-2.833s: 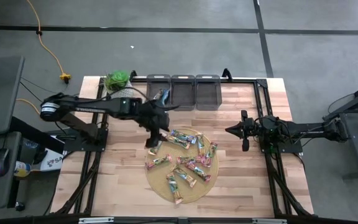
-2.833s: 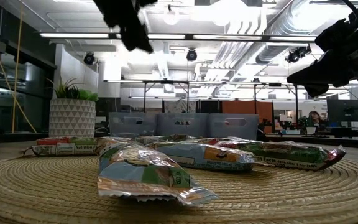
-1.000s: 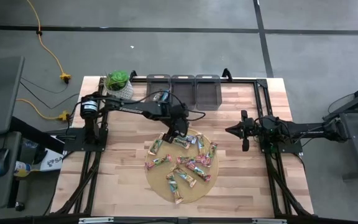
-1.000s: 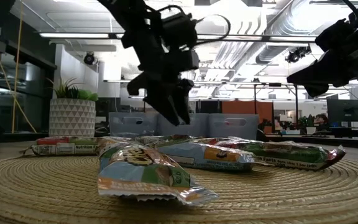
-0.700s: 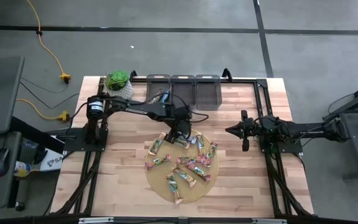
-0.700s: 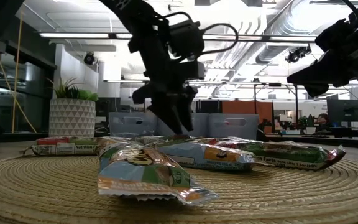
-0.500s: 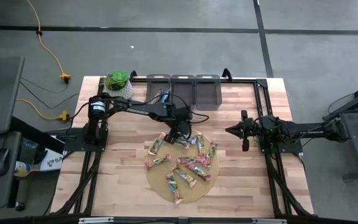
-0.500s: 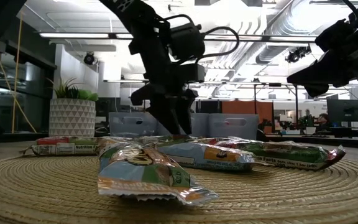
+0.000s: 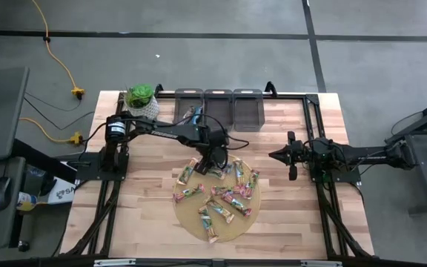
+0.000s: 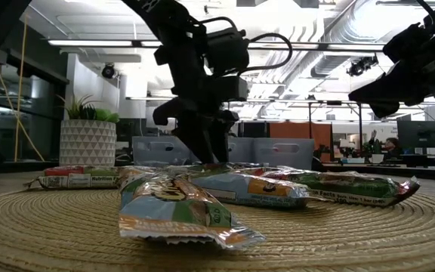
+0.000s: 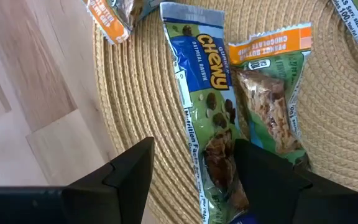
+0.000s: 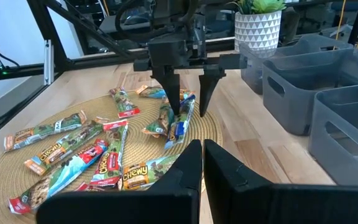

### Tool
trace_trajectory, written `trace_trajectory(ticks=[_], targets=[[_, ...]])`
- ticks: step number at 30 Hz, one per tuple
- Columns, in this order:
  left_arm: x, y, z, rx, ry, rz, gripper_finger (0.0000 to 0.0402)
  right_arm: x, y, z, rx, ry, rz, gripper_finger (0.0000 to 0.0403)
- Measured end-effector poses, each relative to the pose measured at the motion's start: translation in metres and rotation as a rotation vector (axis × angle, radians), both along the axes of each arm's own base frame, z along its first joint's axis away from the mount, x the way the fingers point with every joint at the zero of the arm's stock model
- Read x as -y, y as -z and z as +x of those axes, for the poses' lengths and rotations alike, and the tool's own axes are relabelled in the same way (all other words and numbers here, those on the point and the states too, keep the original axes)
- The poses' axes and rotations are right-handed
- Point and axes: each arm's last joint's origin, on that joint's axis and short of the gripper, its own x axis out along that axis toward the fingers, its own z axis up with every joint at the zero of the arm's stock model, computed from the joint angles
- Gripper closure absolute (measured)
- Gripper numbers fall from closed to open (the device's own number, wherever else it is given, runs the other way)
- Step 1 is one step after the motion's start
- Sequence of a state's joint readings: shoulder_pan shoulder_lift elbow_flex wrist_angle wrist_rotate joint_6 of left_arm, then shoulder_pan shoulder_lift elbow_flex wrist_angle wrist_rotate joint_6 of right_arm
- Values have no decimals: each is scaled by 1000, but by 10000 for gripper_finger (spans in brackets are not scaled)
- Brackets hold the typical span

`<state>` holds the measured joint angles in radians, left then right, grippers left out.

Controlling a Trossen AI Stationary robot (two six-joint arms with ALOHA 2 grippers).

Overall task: Pick and place Granola Bars by type
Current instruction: Put the blue granola bar into the left black bin

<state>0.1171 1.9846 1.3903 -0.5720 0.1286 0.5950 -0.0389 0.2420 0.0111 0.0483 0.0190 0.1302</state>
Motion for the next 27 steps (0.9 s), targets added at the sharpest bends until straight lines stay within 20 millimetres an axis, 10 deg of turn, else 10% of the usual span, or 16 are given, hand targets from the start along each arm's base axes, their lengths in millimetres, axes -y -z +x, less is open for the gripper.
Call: trace_trajectory(ticks=[27], targets=[[9,-17,15,44,22,23,181,0,0,0,0,0,0,403]])
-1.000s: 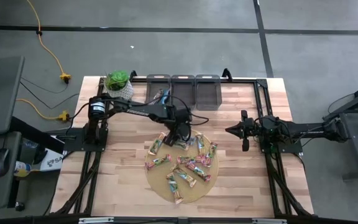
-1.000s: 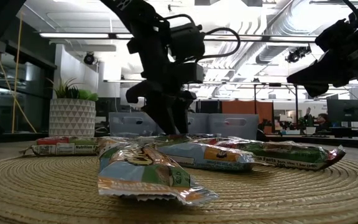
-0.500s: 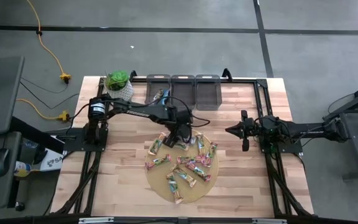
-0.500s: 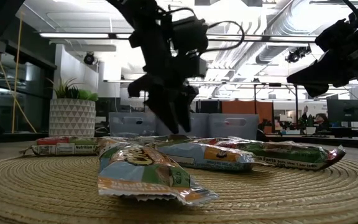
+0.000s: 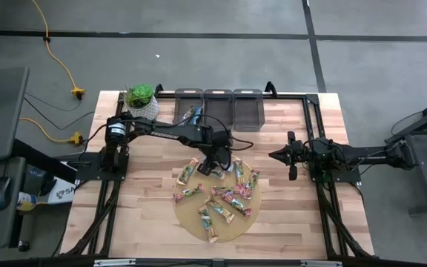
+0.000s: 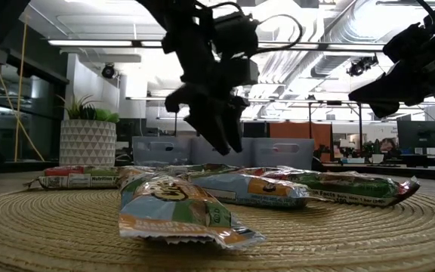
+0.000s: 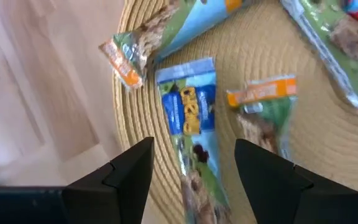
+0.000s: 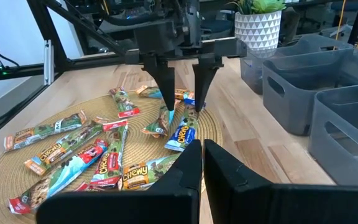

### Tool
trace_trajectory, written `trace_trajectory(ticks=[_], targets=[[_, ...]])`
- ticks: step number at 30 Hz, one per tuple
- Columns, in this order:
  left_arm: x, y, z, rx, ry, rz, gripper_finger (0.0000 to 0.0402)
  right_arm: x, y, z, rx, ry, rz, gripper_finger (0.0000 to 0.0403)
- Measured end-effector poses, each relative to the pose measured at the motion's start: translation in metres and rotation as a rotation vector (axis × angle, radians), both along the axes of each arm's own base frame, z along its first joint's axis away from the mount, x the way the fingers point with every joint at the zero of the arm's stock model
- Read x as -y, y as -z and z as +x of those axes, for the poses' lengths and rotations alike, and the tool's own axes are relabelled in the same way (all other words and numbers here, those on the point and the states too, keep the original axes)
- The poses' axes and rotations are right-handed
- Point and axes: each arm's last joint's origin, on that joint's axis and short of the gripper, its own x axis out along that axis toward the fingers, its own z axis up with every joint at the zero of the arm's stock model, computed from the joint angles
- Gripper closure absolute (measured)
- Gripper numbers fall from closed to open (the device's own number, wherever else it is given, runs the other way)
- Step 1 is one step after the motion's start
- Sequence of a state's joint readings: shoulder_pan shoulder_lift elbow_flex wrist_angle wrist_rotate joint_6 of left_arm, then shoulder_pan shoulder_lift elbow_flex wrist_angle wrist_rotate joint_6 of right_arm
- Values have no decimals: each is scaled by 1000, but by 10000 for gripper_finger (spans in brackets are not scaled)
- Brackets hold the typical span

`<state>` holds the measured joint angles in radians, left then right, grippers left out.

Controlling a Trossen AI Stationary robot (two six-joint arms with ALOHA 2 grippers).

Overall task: Pick and place Granola Bars by type
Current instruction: Put the blue granola bar into the left black bin

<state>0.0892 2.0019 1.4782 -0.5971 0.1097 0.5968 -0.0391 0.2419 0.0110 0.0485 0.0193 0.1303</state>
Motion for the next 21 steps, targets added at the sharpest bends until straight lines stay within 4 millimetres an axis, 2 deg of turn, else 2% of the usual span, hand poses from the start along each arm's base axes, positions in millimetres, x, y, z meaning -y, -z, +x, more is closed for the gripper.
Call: trace_trajectory(ticks=[4,16,21], targets=[[-1,14,2,-35,-7,12,181,0,0,0,0,0,0,403],[-2,26,5,-60,-19,-1,181,0,1,0,-7,-1,0,403],[-2,24,6,-39,-30,-4,181,0,1,0,-6,0,0,403]])
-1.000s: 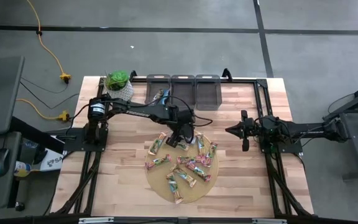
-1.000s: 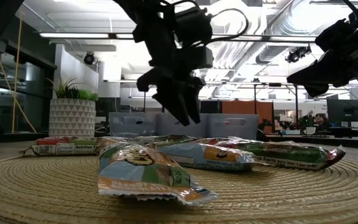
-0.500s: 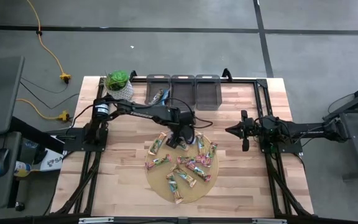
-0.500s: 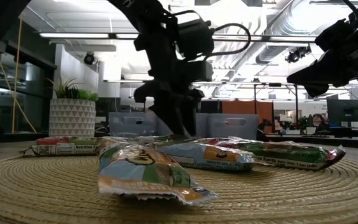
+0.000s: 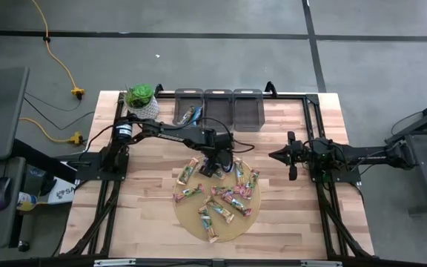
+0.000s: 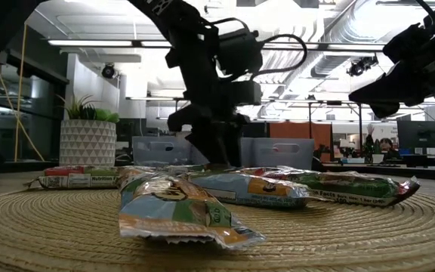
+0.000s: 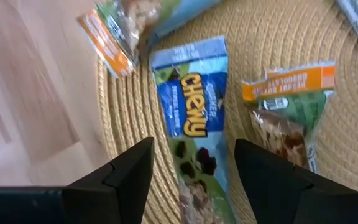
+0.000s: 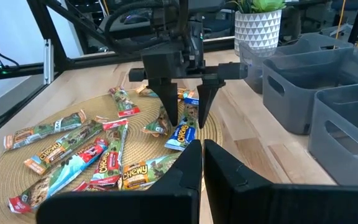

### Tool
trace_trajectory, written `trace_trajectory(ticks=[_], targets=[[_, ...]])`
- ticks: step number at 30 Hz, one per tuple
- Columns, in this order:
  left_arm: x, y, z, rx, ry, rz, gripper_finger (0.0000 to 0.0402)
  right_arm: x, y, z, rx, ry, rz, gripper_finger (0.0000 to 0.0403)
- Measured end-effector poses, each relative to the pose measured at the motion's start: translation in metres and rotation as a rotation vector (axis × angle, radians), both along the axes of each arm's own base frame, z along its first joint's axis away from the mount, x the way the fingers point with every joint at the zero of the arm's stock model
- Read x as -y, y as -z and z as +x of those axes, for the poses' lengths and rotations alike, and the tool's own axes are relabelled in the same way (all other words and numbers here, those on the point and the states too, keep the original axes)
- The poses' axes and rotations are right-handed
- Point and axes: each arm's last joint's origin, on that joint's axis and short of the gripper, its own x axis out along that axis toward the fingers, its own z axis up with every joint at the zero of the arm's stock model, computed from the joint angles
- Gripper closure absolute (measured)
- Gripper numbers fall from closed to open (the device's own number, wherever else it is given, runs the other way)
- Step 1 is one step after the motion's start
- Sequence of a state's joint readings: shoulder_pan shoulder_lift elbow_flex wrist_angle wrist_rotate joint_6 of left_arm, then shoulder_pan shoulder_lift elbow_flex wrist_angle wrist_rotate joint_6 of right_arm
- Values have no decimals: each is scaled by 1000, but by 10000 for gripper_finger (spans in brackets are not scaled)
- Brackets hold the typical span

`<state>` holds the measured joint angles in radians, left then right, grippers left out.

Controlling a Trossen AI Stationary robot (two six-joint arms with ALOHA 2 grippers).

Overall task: Pick and place Granola Bars by type
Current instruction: Put the blue granola bar into the left black bin

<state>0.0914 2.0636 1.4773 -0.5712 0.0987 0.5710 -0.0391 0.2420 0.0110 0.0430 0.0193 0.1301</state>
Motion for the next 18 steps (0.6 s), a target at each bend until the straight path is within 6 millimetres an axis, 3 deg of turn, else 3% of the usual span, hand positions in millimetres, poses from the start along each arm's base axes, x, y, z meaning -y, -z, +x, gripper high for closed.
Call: trace_trajectory(ticks=[18], targets=[[1,17,3,-46,-59,-87,181,0,0,0,1,0,0,403]])
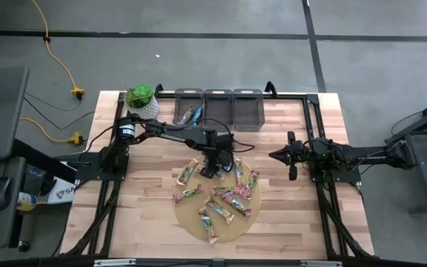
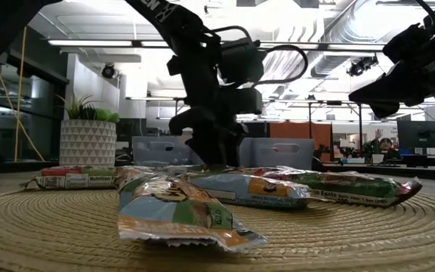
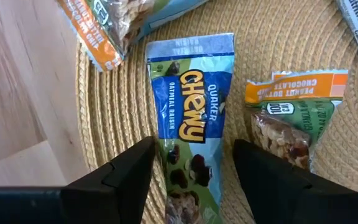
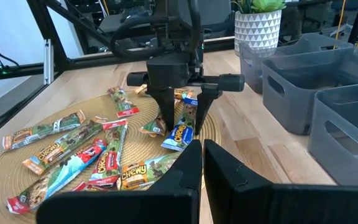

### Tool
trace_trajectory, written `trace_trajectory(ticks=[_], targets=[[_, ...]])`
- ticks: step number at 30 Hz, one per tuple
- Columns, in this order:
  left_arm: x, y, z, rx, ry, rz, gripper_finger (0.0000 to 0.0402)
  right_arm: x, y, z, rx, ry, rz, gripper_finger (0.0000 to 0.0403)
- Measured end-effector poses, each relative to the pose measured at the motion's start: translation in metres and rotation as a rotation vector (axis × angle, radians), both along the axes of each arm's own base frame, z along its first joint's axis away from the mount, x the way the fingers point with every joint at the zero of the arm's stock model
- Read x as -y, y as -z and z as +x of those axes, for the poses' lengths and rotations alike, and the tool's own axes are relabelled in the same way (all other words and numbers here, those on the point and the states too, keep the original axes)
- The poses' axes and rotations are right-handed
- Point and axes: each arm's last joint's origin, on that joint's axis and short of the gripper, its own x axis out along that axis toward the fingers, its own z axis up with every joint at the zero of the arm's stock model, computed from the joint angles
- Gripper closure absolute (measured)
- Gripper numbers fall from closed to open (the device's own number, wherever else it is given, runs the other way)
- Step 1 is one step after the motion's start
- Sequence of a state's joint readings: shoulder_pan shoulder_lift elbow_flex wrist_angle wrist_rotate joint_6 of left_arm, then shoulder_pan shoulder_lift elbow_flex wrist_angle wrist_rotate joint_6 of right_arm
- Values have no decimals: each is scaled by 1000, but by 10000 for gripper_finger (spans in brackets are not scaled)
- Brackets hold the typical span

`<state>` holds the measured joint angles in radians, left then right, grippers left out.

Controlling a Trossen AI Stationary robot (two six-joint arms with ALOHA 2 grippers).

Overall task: Pick and place Granola Bars by type
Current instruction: Put the blue granola bar into the left black bin

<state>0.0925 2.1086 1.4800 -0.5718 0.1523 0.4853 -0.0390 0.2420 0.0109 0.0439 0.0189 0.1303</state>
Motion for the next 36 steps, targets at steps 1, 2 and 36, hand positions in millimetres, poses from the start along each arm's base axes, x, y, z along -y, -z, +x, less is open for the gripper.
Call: trace_trajectory(ticks=[1,2,36], targets=[[0,0,0,-1,-6,-2,181,0,0,0,0,0,0,403],[0,0,0,-2,-15,-5,181,0,0,0,1,0,0,403],[-1,-62,19,3,-108,-66,343,0,0,0,1,0,0,403]])
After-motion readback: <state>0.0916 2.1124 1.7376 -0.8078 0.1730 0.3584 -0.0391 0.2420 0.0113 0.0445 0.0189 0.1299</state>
